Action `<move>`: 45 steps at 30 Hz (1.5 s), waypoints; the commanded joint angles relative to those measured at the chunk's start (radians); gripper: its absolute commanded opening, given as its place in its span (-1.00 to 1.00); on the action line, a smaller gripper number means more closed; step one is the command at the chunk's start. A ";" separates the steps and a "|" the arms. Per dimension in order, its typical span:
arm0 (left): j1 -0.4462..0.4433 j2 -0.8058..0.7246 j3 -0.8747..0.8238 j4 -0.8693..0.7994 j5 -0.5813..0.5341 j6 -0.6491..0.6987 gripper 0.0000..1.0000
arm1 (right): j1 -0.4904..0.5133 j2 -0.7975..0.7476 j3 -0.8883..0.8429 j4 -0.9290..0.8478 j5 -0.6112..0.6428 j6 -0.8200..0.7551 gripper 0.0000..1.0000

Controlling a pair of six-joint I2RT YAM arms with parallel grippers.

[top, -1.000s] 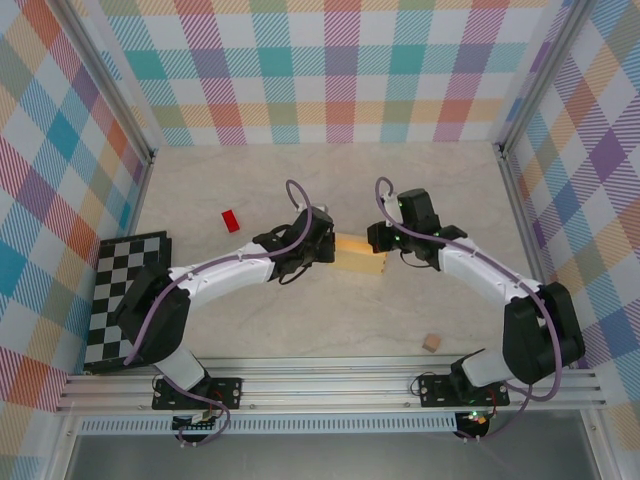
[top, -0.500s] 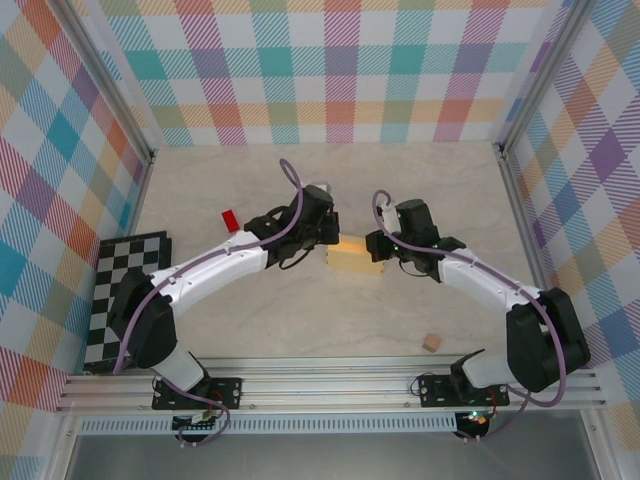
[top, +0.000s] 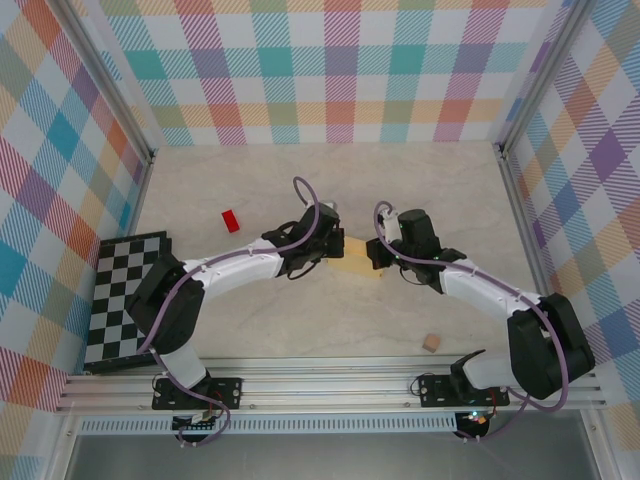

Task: Fold the paper box

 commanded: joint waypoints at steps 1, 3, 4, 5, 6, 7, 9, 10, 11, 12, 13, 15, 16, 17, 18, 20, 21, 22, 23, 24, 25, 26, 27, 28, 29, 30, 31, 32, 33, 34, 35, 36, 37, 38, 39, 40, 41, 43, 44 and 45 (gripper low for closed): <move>0.016 0.019 -0.052 0.004 0.006 0.003 -0.94 | 0.004 0.030 -0.058 -0.027 0.004 0.016 -1.00; 0.018 0.026 -0.059 0.013 0.004 0.011 -0.95 | 0.002 0.037 -0.082 0.013 0.008 0.013 -1.00; 0.018 0.027 -0.073 0.032 0.008 0.014 -0.95 | 0.003 0.037 -0.102 0.040 0.008 0.010 -1.00; 0.018 0.025 -0.091 0.051 0.011 0.016 -0.95 | 0.002 0.036 -0.120 0.069 0.006 0.009 -1.00; 0.018 0.019 -0.115 0.075 0.011 0.015 -0.95 | 0.003 0.030 -0.146 0.105 0.003 0.006 -1.00; 0.020 0.013 -0.140 0.101 0.013 0.014 -0.96 | 0.002 0.024 -0.174 0.140 0.001 0.000 -1.00; 0.024 0.003 -0.178 0.135 0.023 0.015 -0.95 | 0.002 0.013 -0.223 0.201 0.010 -0.018 -1.00; 0.030 -0.001 -0.194 0.149 0.027 0.018 -0.95 | 0.001 0.009 -0.248 0.231 0.008 -0.029 -1.00; 0.036 -0.005 -0.207 0.159 0.034 0.019 -0.96 | 0.000 0.005 -0.266 0.251 0.005 -0.036 -1.00; 0.045 -0.009 -0.218 0.173 0.040 0.017 -0.95 | -0.006 0.004 -0.281 0.269 -0.004 -0.038 -1.00; 0.052 -0.012 -0.223 0.178 0.049 0.017 -0.95 | -0.011 0.004 -0.287 0.279 -0.020 -0.039 -1.00; 0.061 -0.020 -0.215 0.173 0.057 0.019 -0.95 | -0.016 0.004 -0.279 0.269 -0.029 -0.034 -1.00; 0.062 -0.024 -0.205 0.169 0.060 0.024 -0.95 | -0.018 0.004 -0.271 0.262 -0.031 -0.032 -1.00; 0.063 -0.026 -0.190 0.159 0.061 0.027 -0.95 | -0.019 0.003 -0.263 0.257 -0.035 -0.030 -1.00; 0.064 -0.028 -0.171 0.142 0.065 0.029 -0.94 | -0.019 -0.001 -0.253 0.246 -0.037 -0.028 -1.00; 0.076 -0.043 -0.123 0.104 0.085 0.033 -0.90 | -0.021 -0.035 -0.204 0.190 -0.042 -0.018 -1.00; 0.079 -0.055 -0.101 0.082 0.089 0.038 -0.88 | -0.020 -0.056 -0.177 0.157 -0.045 -0.018 -0.99; 0.084 -0.070 -0.071 0.046 0.086 0.044 -0.86 | -0.021 -0.083 -0.139 0.113 -0.034 -0.017 -0.89; 0.090 -0.081 -0.042 0.013 0.081 0.048 -0.84 | -0.021 -0.106 -0.104 0.063 -0.018 -0.018 -0.82; 0.098 -0.093 -0.010 -0.024 0.083 0.054 -0.80 | -0.021 -0.129 -0.059 0.014 -0.005 -0.026 -0.76; 0.107 -0.104 0.022 -0.064 0.084 0.055 -0.76 | -0.021 -0.153 -0.014 -0.040 0.005 -0.037 -0.70; 0.115 -0.114 0.046 -0.098 0.083 0.057 -0.70 | -0.021 -0.170 0.023 -0.089 0.018 -0.042 -0.65; 0.123 -0.124 0.069 -0.130 0.081 0.063 -0.58 | -0.020 -0.188 0.064 -0.147 0.036 -0.044 -0.58; 0.130 -0.133 0.086 -0.165 0.079 0.073 -0.45 | -0.021 -0.201 0.105 -0.211 0.058 -0.040 -0.49; 0.136 -0.135 0.101 -0.198 0.077 0.089 -0.34 | -0.022 -0.207 0.137 -0.272 0.082 -0.028 -0.39; 0.145 -0.129 0.118 -0.227 0.086 0.107 -0.22 | -0.021 -0.206 0.170 -0.335 0.119 0.006 -0.21; 0.155 -0.117 0.134 -0.255 0.106 0.117 -0.12 | -0.025 -0.198 0.202 -0.410 0.130 0.035 -0.15; 0.166 -0.102 0.144 -0.272 0.134 0.125 -0.02 | -0.028 -0.186 0.223 -0.468 0.124 0.053 -0.10; 0.180 -0.082 0.155 -0.286 0.186 0.133 0.10 | -0.028 -0.171 0.240 -0.527 0.118 0.087 0.00; 0.189 -0.059 0.169 -0.299 0.237 0.145 0.17 | -0.029 -0.161 0.246 -0.567 0.115 0.127 0.12; 0.195 -0.029 0.187 -0.318 0.276 0.151 0.24 | -0.031 -0.158 0.237 -0.582 0.103 0.160 0.23; 0.199 -0.003 0.204 -0.338 0.303 0.161 0.26 | -0.033 -0.159 0.223 -0.584 0.095 0.193 0.26; 0.201 0.028 0.221 -0.352 0.328 0.172 0.29 | -0.034 -0.165 0.199 -0.572 0.083 0.215 0.26; 0.202 0.055 0.230 -0.359 0.349 0.180 0.32 | -0.034 -0.172 0.176 -0.557 0.081 0.233 0.26; 0.202 0.073 0.234 -0.356 0.359 0.183 0.33 | -0.036 -0.178 0.155 -0.544 0.084 0.248 0.26; 0.201 0.090 0.231 -0.348 0.365 0.181 0.33 | -0.039 -0.183 0.132 -0.523 0.078 0.265 0.25; 0.200 0.104 0.228 -0.337 0.372 0.178 0.33 | -0.043 -0.183 0.111 -0.500 0.074 0.278 0.24; 0.200 0.118 0.212 -0.315 0.371 0.175 0.31 | -0.052 -0.171 0.081 -0.461 0.056 0.295 0.21; 0.200 0.121 0.200 -0.300 0.368 0.174 0.28 | -0.058 -0.156 0.071 -0.441 0.044 0.298 0.20; 0.200 0.121 0.189 -0.285 0.365 0.175 0.27 | -0.062 -0.145 0.065 -0.427 0.039 0.298 0.20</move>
